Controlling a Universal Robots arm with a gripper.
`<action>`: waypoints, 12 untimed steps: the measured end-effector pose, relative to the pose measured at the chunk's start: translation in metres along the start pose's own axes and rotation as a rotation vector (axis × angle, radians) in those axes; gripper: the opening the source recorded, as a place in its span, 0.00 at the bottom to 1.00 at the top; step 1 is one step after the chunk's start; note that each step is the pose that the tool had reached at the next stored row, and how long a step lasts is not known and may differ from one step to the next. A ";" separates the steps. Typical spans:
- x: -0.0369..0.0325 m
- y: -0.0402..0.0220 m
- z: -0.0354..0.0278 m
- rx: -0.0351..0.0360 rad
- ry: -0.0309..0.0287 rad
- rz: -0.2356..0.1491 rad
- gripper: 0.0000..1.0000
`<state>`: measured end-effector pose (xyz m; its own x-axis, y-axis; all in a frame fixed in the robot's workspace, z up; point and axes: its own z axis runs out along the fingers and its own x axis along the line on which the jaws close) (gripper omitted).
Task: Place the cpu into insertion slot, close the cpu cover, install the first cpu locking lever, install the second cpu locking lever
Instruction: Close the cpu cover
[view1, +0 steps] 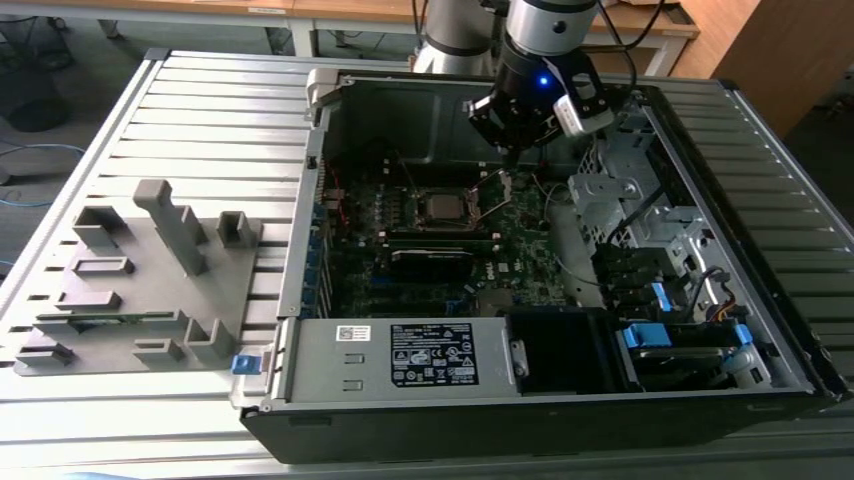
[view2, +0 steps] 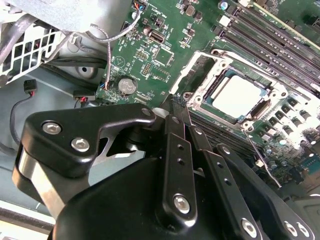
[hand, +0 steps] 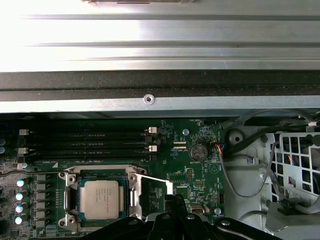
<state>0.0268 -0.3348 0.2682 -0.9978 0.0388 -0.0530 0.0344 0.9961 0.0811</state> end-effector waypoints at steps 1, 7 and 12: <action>-0.0002 0.0000 0.0000 0.0000 0.0000 0.000 0.11; -0.0024 0.0001 0.0003 0.0000 0.0000 0.000 0.11; -0.0024 0.0001 0.0003 -0.0001 0.0000 0.000 0.11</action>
<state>0.0292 -0.3347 0.2679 -0.9978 0.0388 -0.0530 0.0344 0.9961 0.0811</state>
